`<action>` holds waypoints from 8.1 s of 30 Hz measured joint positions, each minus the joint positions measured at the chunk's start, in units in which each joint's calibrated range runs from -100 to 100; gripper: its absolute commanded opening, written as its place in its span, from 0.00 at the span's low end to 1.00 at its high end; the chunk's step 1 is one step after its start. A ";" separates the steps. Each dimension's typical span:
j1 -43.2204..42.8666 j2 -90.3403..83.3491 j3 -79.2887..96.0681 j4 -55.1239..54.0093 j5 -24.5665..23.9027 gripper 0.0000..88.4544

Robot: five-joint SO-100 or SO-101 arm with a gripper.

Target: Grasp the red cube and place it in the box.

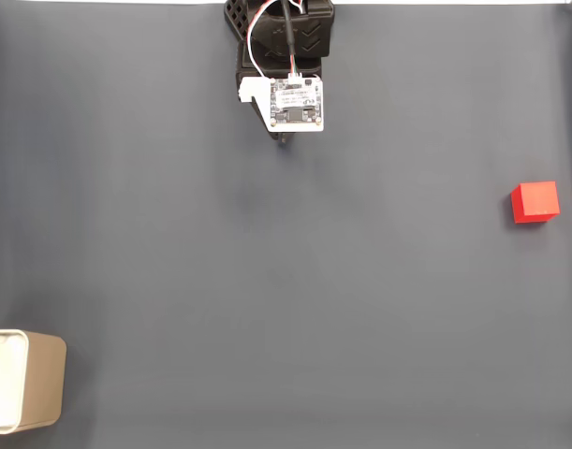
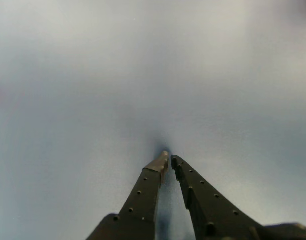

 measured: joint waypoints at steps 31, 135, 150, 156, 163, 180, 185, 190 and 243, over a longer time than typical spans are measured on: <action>0.37 0.00 0.00 0.00 0.10 0.00; -38.20 61.92 -76.13 -12.25 2.05 0.03; -42.28 70.86 -78.12 -12.25 2.00 0.15; -42.28 73.21 -78.12 -12.25 2.00 0.17; -42.28 75.73 -78.12 -12.25 2.00 0.21; -42.28 80.07 -78.48 -17.66 1.07 0.33; -42.28 80.76 -78.48 -20.29 1.07 0.36; -42.28 82.07 -76.58 -22.83 1.07 0.39; -39.99 104.04 -75.77 -42.72 2.39 0.42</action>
